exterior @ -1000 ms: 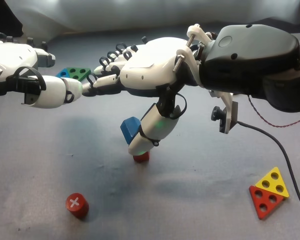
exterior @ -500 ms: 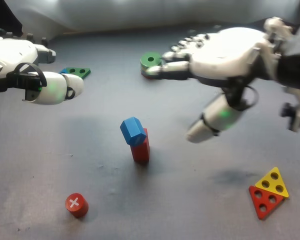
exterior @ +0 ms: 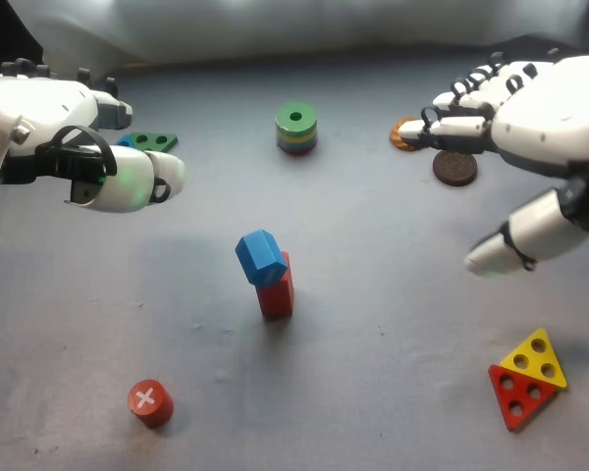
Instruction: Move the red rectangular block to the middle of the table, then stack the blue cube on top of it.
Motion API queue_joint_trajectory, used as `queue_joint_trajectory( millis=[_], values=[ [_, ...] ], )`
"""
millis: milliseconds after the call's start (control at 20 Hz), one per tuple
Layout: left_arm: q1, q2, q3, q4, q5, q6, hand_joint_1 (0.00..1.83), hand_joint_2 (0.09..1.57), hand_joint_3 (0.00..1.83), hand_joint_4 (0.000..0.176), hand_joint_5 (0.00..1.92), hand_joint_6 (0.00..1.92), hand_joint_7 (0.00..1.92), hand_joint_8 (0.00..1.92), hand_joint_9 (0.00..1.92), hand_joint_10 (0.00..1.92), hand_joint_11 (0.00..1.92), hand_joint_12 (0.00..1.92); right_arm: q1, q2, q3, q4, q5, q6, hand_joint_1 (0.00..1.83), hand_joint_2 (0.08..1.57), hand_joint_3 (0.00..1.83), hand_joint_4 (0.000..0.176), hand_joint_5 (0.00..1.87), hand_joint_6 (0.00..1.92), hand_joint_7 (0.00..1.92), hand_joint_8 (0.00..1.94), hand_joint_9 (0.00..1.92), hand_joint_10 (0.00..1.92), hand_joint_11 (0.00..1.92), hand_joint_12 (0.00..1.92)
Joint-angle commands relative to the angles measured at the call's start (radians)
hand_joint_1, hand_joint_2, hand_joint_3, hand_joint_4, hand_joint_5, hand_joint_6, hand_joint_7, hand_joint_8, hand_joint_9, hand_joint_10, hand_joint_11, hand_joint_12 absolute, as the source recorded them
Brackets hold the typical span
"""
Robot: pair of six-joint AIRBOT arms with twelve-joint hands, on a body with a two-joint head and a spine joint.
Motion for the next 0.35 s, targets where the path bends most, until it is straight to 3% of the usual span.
queue_joint_trajectory(
  millis=[0, 100, 200, 300],
  values=[
    [-0.013, 0.012, 0.002, 0.068, -0.019, 0.0, 0.01, 1.3, 0.0, 0.0, 0.27, 0.0, 0.25, 0.0, 0.21, 0.0, 0.0, 0.4, -0.009, 0.013, -0.011, -0.14, 0.186, 0.067, 0.45, 0.84, 0.0, 0.0, 0.0, 0.0, 0.0, 0.0, 0.0, 0.0, 0.03, 0.02],
    [-0.017, 0.012, 0.008, 0.068, -0.013, -0.001, 0.02, 1.3, 0.0, 0.0, 0.27, 0.0, 0.25, 0.0, 0.21, 0.0, 0.0, 0.4, -0.038, 0.038, -0.013, -0.351, 0.204, 0.281, 0.45, 0.86, 0.01, 0.0, 0.0, 0.0, 0.0, 0.0, 0.0, 0.0, 0.02, 0.02],
    [-0.022, 0.012, 0.013, 0.068, -0.006, 0.0, 0.06, 1.3, 0.0, 0.0, 0.27, 0.0, 0.26, 0.0, 0.21, 0.0, 0.0, 0.4, -0.04, 0.069, 0.004, -0.692, 0.158, 0.669, 0.53, 0.86, 0.0, 0.0, 0.0, 0.0, 0.0, 0.0, 0.0, 0.0, 0.0, 0.0],
    [-0.026, 0.012, 0.016, 0.068, -0.006, -0.001, 0.07, 1.3, 0.0, 0.0, 0.27, 0.0, 0.26, 0.0, 0.22, 0.0, 0.0, 0.41, -0.04, 0.101, 0.02, -1.117, 0.172, 1.131, 0.56, 0.88, 0.01, 0.0, 0.0, 0.0, 0.0, 0.0, 0.0, 0.0, 0.0, 0.0]
  ],
)
